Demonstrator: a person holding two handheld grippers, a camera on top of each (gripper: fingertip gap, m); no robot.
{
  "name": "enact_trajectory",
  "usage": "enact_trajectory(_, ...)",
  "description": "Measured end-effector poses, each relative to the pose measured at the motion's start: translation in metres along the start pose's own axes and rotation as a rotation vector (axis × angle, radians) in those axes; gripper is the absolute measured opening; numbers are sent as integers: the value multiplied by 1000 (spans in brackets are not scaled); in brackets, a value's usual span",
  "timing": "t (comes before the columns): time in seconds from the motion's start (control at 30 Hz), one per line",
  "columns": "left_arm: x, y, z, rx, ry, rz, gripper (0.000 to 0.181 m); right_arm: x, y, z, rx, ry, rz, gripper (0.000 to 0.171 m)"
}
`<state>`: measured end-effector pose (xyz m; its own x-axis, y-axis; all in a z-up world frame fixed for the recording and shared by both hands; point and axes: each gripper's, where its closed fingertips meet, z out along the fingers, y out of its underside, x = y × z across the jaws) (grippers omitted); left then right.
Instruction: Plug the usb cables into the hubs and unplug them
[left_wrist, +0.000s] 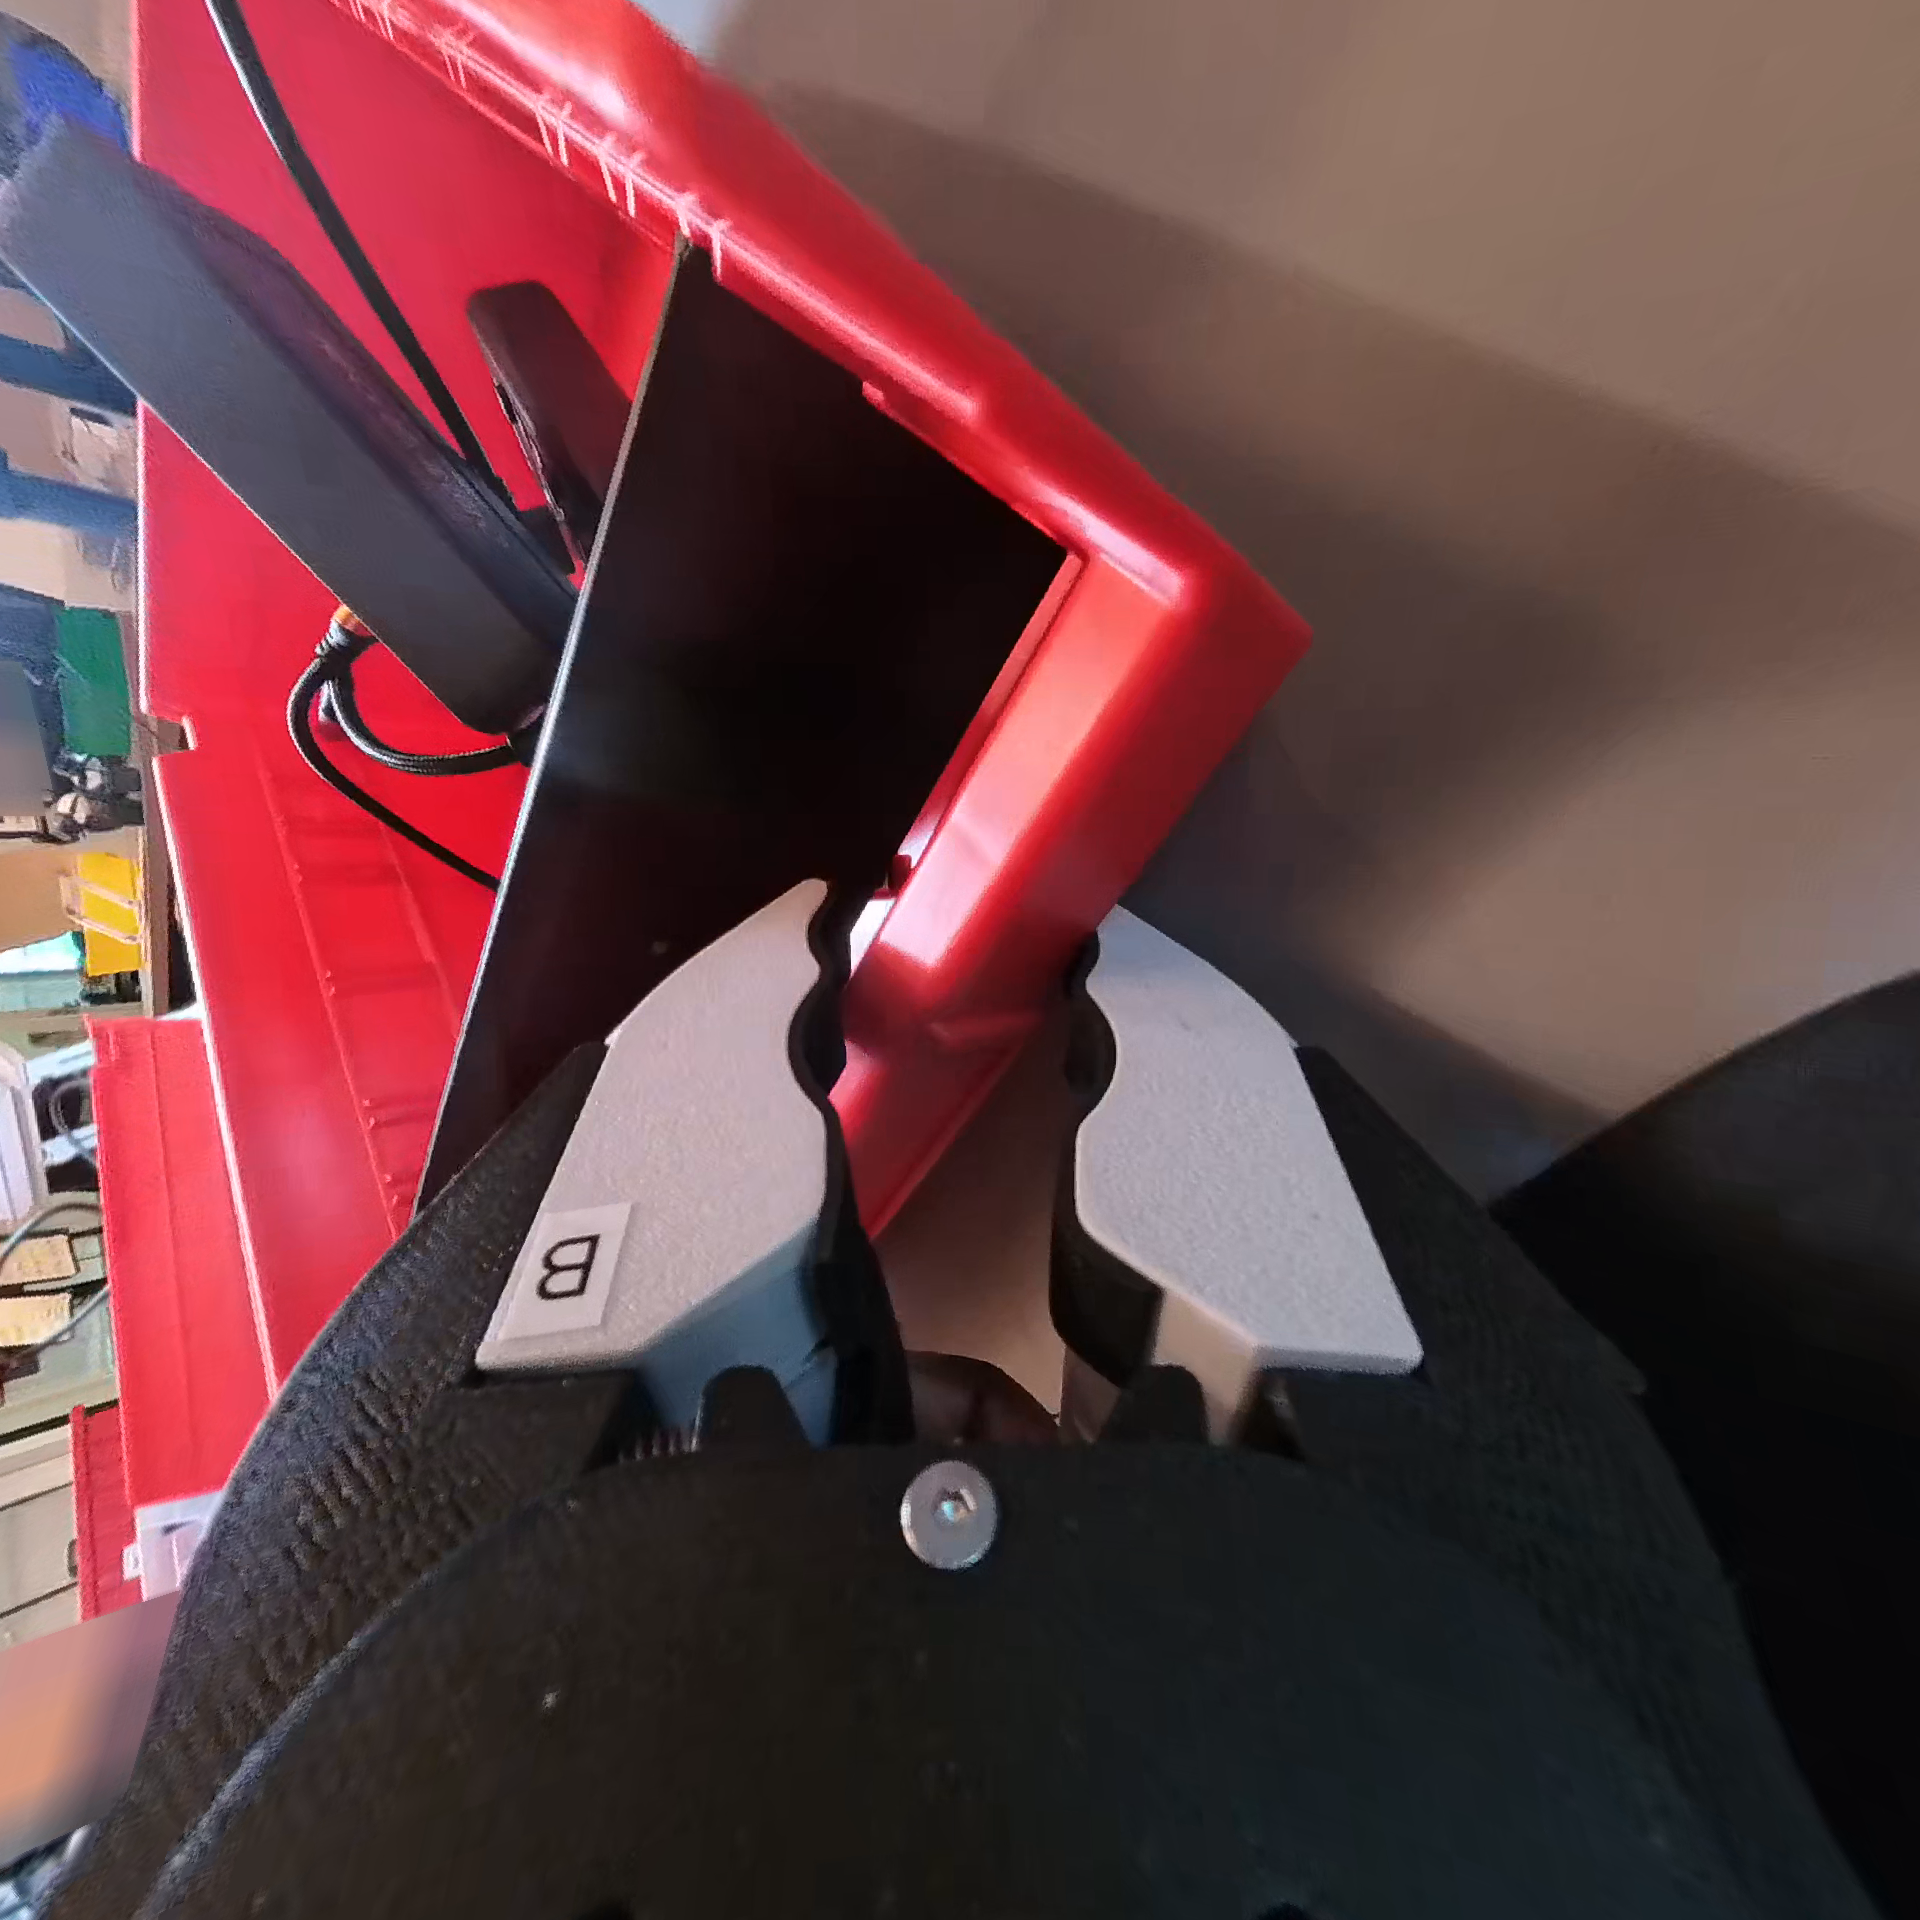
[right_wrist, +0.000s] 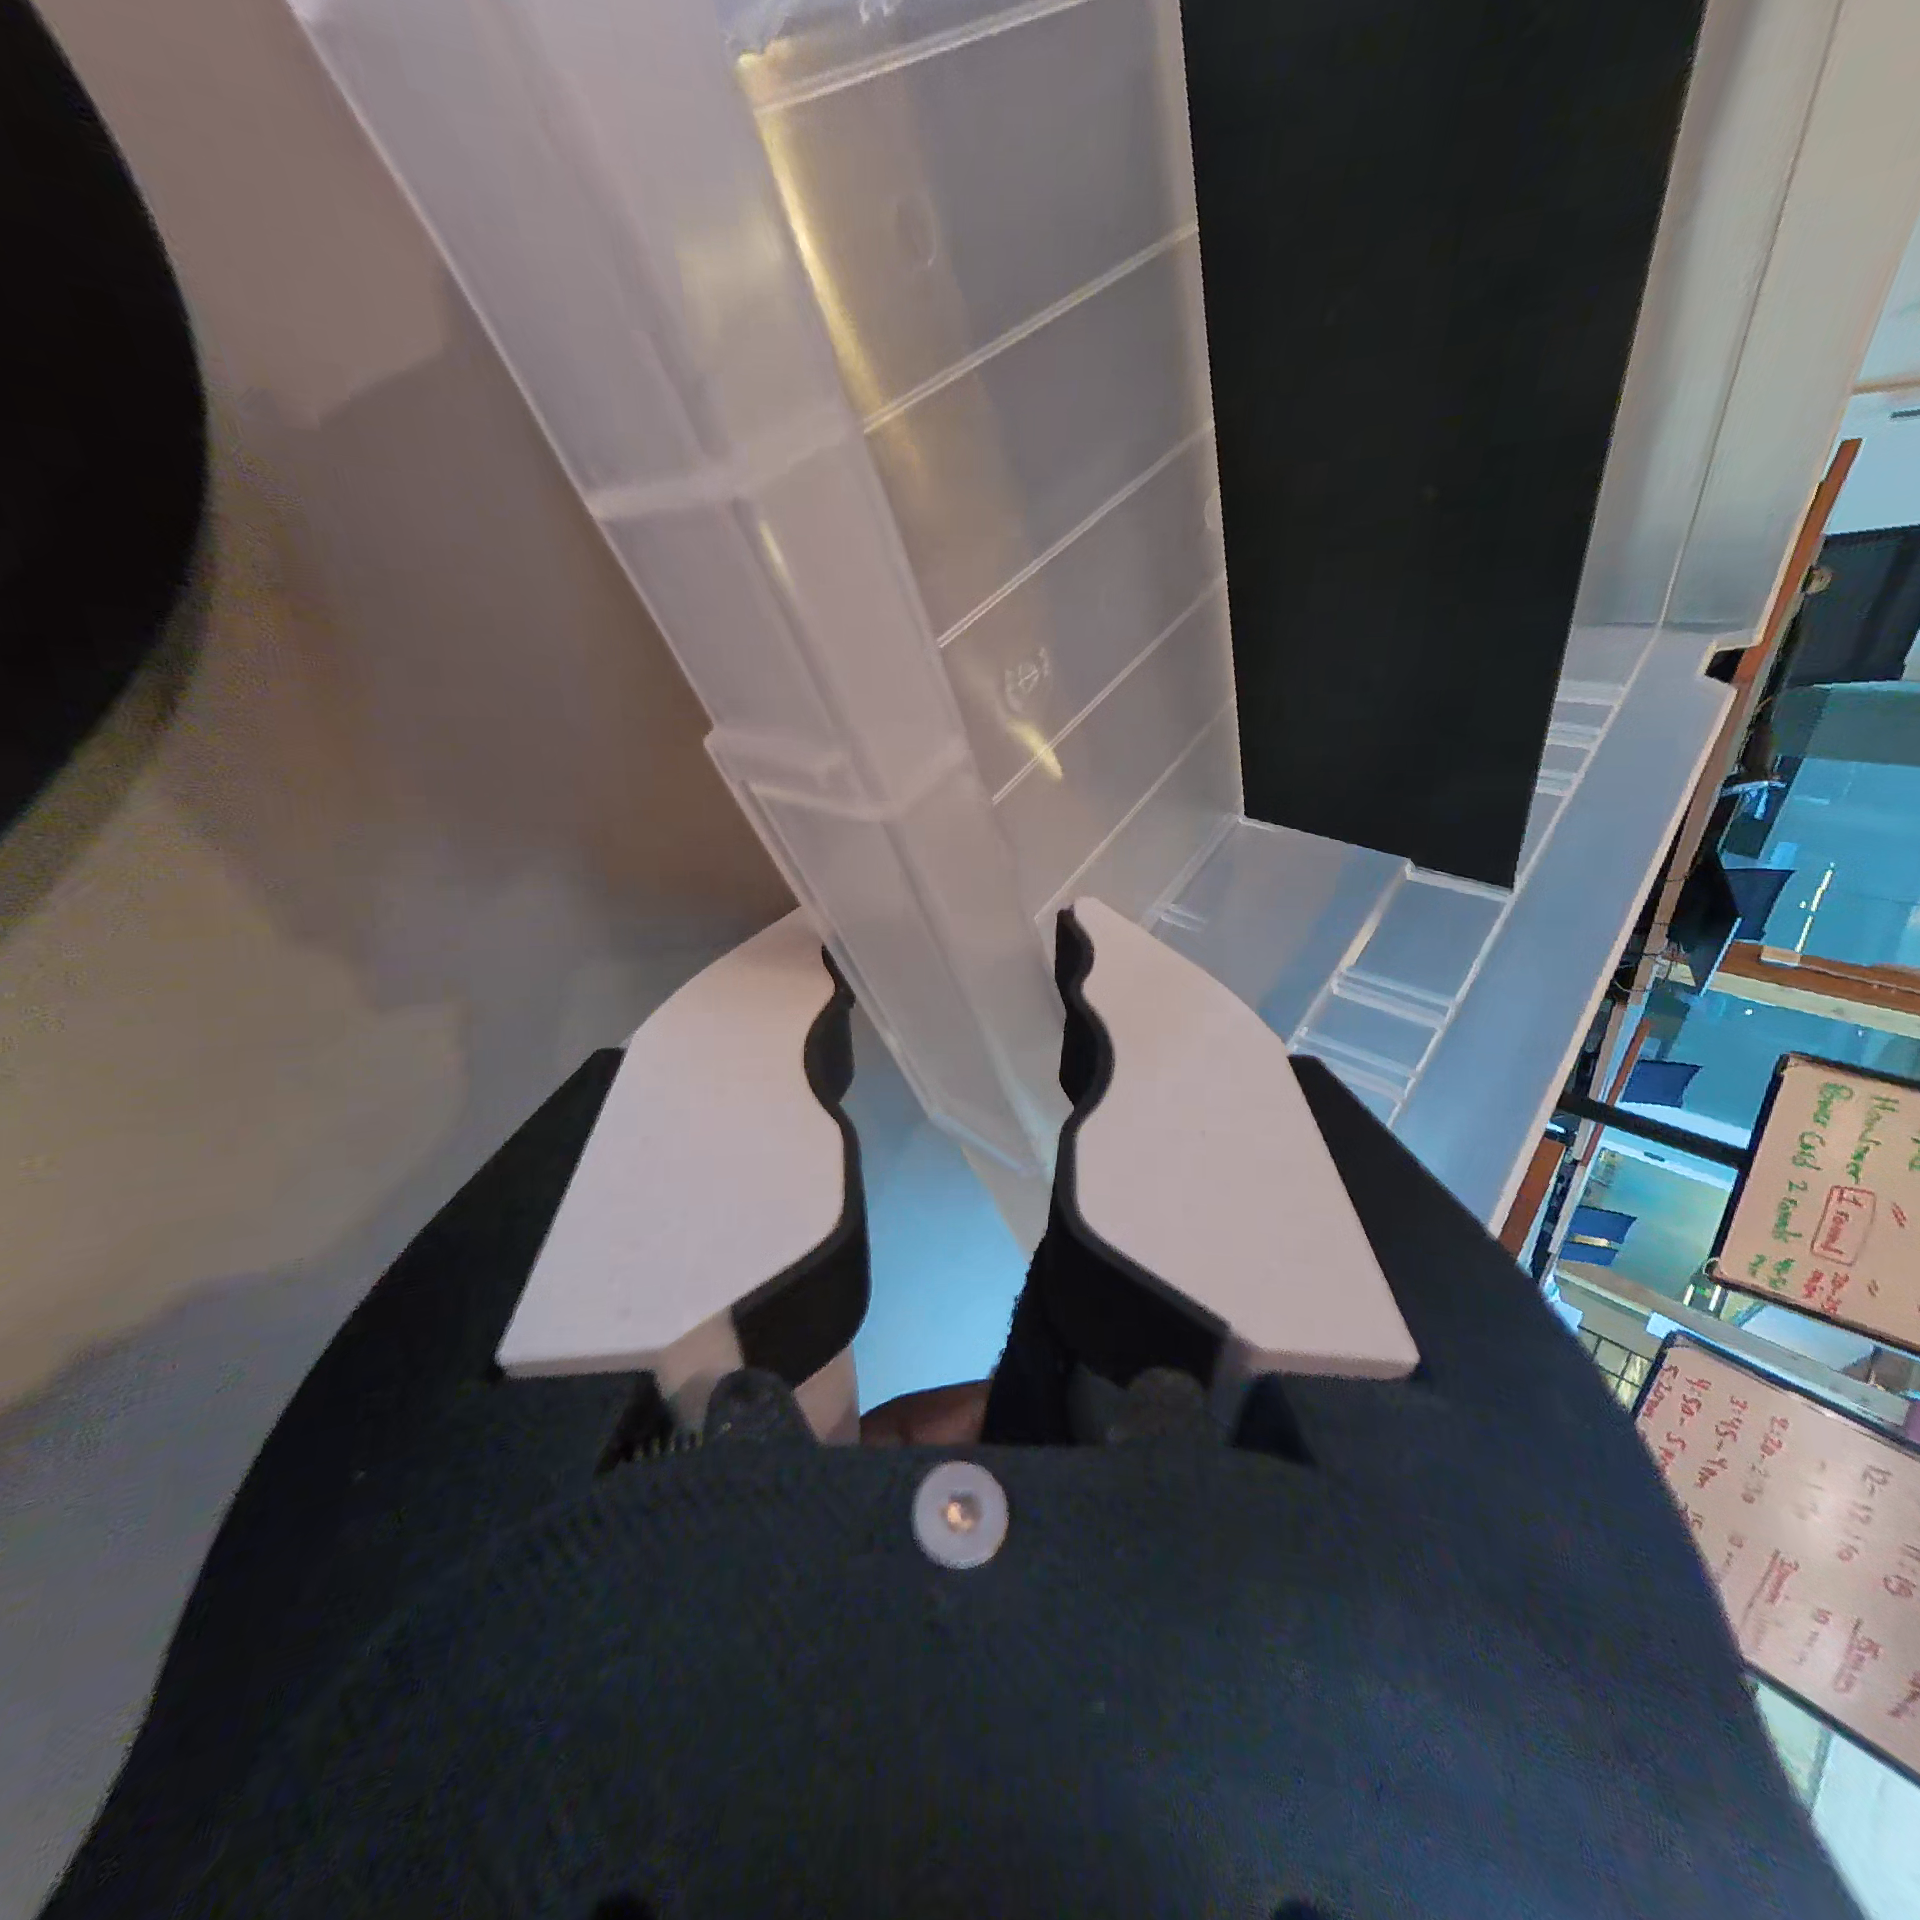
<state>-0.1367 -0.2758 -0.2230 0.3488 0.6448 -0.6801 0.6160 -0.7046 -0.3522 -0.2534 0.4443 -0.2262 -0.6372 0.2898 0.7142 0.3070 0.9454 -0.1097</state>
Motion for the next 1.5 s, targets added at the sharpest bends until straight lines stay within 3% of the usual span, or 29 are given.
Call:
enact_trajectory(0.4, -21, 75, -19, -25, 6, 79, 40, 2, 30, -2, 4, 45, -15, 37)
enact_trajectory(0.57, -23, 76, -23, 26, -29, 42, 47, 1, 31, -4, -7, 17, 35, 41)
enact_trajectory(0.7, -29, 67, -44, 117, -64, -87, 64, -3, 19, -23, 66, -63, 158, 56)
enact_trajectory(0.8, -40, 41, -81, 339, -82, -322, 77, 6, -19, -59, 293, -87, 340, 63)
enact_trajectory(0.9, -54, 4, -132, 683, -57, -685, 89, 27, -84, -117, 716, -92, 573, 72)
enact_trajectory(1.0, -57, -24, -175, 995, 35, -991, 114, 49, -148, -183, 1232, -79, 782, 101)
enact_trajectory(1.03, -58, -33, -184, 1073, 47, -1052, 123, 54, -162, -194, 1326, -71, 841, 109)
enact_trajectory(1.13, -60, -63, -195, 1185, 17, -1101, 130, 47, -204, -193, 1378, -115, 993, 131)
enact_trajectory(1.27, -36, -91, -170, 1015, -107, -879, 130, 6, -253, -147, 1256, -118, 1009, 146)
enact_trajectory(1.33, -23, -96, -153, 951, -155, -841, 127, -11, -267, -128, 1219, -135, 1076, 143)
enact_trajectory(1.4, 1, -108, -136, 951, -62, -879, 124, -4, -268, -137, 1242, -62, 1090, 143)
enact_trajectory(1.5, 14, -108, -108, 839, -51, -902, 114, -7, -269, -141, 1274, 9, 1050, 126)
